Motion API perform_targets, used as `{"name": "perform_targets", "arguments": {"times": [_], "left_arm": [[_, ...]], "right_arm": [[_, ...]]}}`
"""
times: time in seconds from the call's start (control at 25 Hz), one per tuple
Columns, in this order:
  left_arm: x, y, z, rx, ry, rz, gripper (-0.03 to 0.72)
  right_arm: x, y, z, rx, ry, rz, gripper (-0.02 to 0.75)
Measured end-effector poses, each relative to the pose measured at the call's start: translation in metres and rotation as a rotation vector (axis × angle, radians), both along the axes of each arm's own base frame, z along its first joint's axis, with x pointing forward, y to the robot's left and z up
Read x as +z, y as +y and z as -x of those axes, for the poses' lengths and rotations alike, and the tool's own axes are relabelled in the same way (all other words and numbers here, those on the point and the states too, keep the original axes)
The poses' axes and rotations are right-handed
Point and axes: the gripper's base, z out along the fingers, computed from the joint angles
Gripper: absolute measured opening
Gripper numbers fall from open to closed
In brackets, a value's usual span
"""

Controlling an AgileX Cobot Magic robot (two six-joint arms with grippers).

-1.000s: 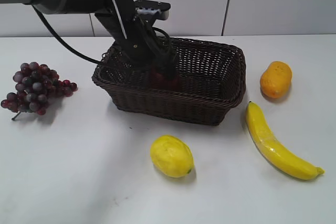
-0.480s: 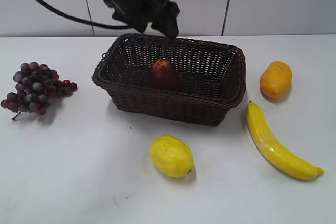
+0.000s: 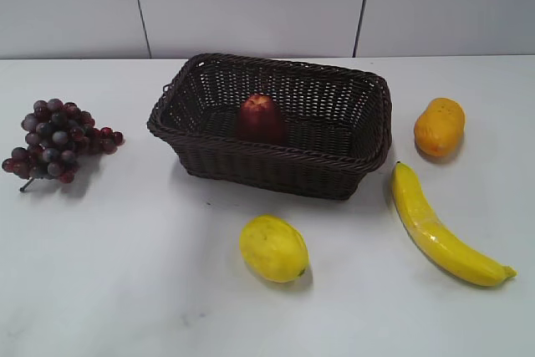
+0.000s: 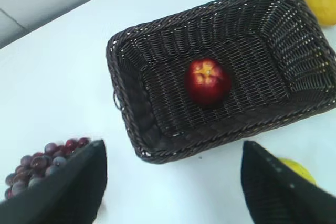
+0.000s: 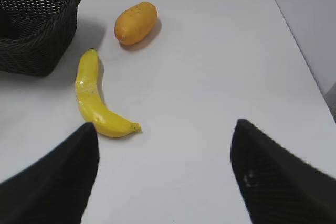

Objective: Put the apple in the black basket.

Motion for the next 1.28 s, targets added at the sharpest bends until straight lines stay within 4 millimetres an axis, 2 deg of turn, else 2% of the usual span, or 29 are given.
{"name": "perform_targets", "arguments": {"times": [0.12, 0.2, 0.28, 0.44, 0.64, 0.76, 0.88, 1.08, 1.28], "left_arm": [[0.006, 0.017, 0.010, 0.039, -0.004, 0.000, 0.591], [0.002, 0.031, 0.018, 0.070, 0.019, -0.011, 0.591], [-0.006, 0.043, 0.027, 0.092, 0.048, -0.028, 0.590], [-0.036, 0.075, 0.053, 0.160, 0.152, -0.075, 0.590], [-0.073, 0.118, 0.106, 0.249, 0.249, -0.110, 0.589], [-0.096, 0.135, 0.139, 0.281, 0.259, -0.108, 0.589], [-0.110, 0.146, 0.168, 0.289, 0.230, -0.091, 0.589], [-0.120, 0.161, 0.217, 0.290, 0.124, -0.016, 0.588], [-0.119, 0.174, 0.251, 0.289, -0.029, 0.047, 0.588]], "right_arm": [[0.000, 0.000, 0.000, 0.000, 0.000, 0.000, 0.588], [0.000, 0.000, 0.000, 0.000, 0.000, 0.000, 0.588], [0.000, 0.000, 0.000, 0.000, 0.000, 0.000, 0.588], [0.000, 0.000, 0.000, 0.000, 0.000, 0.000, 0.588], [0.000, 0.000, 0.000, 0.000, 0.000, 0.000, 0.588], [0.000, 0.000, 0.000, 0.000, 0.000, 0.000, 0.588], [0.000, 0.000, 0.000, 0.000, 0.000, 0.000, 0.588], [0.000, 0.000, 0.000, 0.000, 0.000, 0.000, 0.588], [0.000, 0.000, 0.000, 0.000, 0.000, 0.000, 0.588]]}}
